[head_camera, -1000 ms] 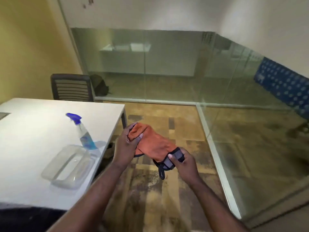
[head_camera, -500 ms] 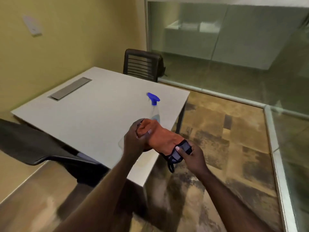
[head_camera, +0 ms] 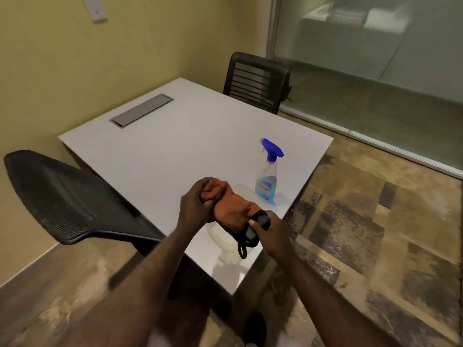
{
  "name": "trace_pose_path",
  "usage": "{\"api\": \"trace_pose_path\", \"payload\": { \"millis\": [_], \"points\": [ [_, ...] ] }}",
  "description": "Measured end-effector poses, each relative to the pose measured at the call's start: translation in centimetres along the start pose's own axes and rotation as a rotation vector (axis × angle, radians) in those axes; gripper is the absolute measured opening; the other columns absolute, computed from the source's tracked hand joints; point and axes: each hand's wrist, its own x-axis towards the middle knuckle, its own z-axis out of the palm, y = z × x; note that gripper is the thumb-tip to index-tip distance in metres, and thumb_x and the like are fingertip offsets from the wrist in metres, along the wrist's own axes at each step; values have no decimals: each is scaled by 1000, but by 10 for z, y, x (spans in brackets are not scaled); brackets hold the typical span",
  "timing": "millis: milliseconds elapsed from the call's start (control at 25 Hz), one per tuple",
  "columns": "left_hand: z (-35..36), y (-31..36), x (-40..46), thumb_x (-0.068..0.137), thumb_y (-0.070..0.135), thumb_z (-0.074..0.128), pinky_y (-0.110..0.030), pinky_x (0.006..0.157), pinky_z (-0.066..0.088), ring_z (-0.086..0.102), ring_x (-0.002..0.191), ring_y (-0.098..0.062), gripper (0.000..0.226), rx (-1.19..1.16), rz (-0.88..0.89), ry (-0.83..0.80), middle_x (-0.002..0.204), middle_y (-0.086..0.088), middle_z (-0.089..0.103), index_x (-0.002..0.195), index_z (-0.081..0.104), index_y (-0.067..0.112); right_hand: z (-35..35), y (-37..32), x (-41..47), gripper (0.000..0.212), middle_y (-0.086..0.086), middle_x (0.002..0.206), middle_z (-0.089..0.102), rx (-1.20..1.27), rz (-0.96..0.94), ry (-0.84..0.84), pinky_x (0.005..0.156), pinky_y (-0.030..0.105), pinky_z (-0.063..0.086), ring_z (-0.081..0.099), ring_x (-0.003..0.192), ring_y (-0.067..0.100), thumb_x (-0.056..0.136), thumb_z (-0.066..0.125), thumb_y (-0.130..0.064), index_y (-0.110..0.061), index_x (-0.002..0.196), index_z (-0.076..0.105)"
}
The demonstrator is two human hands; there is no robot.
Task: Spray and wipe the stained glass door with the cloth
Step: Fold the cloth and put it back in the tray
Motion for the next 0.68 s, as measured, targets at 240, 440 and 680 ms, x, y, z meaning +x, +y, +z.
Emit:
{"api": "trace_pose_path", "payload": {
  "millis": [240, 440, 680],
  "points": [
    [23, -32, 44, 78, 9, 71, 3, 74, 38, 60, 89, 4, 43, 136, -98, -38, 101, 13, 66, 118, 63, 22, 27, 4, 55, 44, 10, 121, 64, -121, 127, -75, 97, 31, 47, 60, 108, 26, 90, 64, -33, -10, 126, 55],
    [37, -56, 57, 75, 2, 65, -23, 81, 51, 64, 91, -10, 50, 235, -107, -159, 99, 10, 67, 119, 62, 25, 43, 4, 74, 50, 7, 132, 59, -153, 110, -170, 105, 31, 41, 56, 118, 25, 91, 63, -30, -18, 137, 47],
    [47, -78, 55, 79, 6, 65, -28, 89, 49, 63, 105, -18, 57, 330, -136, -282, 118, -4, 69, 133, 54, 22, 55, 4, 88, 56, 6, 135, 58, -224, 192, -285, 105, 31, 41, 55, 121, 24, 89, 65, -35, -16, 138, 46]
  ]
}}
